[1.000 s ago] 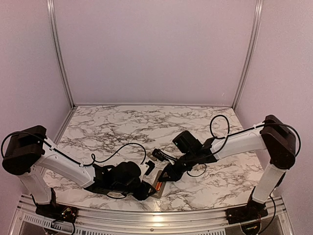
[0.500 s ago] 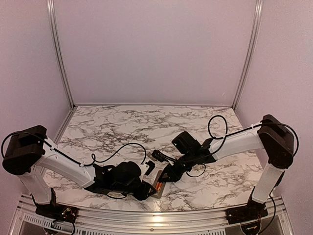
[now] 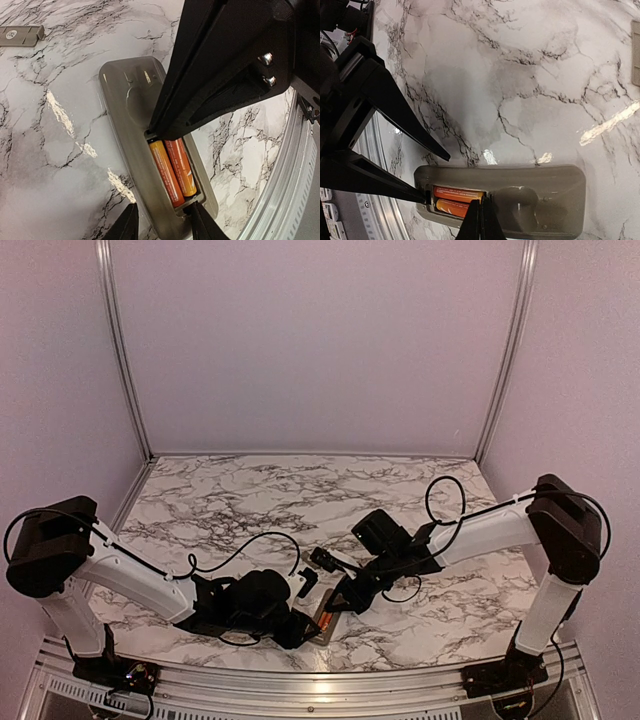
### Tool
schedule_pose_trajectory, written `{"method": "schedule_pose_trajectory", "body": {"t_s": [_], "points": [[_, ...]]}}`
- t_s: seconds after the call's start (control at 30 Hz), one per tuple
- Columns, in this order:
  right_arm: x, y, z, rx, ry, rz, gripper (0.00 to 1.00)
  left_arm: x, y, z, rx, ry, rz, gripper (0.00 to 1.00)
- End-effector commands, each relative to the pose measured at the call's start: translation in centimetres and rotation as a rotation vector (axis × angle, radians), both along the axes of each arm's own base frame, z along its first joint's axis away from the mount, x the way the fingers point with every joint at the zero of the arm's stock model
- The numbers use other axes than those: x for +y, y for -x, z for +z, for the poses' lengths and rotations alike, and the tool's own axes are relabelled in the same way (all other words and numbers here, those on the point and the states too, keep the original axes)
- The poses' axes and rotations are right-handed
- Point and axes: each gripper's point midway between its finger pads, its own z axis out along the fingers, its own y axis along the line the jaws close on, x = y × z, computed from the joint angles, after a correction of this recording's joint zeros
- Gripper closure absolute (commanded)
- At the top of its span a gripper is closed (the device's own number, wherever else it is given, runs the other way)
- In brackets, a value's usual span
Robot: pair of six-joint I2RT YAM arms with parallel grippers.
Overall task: Load the batteries into the remote control
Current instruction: Load the battery into the battery compartment.
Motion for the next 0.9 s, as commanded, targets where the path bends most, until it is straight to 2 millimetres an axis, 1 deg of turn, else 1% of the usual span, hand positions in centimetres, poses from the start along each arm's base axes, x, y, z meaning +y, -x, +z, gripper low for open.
{"method": "schedule_pose_trajectory", "body": {"t_s": [0.0, 0.27, 0.57, 0.63, 0.7, 0.87], "points": [[-0.8, 1.8, -1.6, 0.049, 0.039, 0.038, 1.0, 0.4, 0.1, -1.1, 0.008, -0.039, 0.009, 0.62], [-1.0, 3.1, -3.1, 0.023, 0.104, 0.065, 1.0, 0.4, 0.0, -1.1, 0.016, -0.034, 0.019, 0.62], [-2.4, 2.8, -3.5, -0.011, 0.161, 0.036, 1.0, 0.7, -0.1, -0.7, 0.019, -0.01, 0.044, 0.62], [-2.0, 2.8, -2.9, -0.016, 0.141, 0.035, 1.0, 0.6, -0.1, -0.4, 0.017, 0.0, 0.045, 0.62], [-1.4, 2.4, -1.6, -0.03, 0.105, 0.031, 1.0, 0.7, -0.2, 0.1, 0.007, 0.016, 0.05, 0.61], [0.9, 1.4, 3.4, -0.077, -0.025, 0.024, 0.96, 0.3, -0.7, 2.2, -0.033, 0.051, 0.051, 0.59]]}}
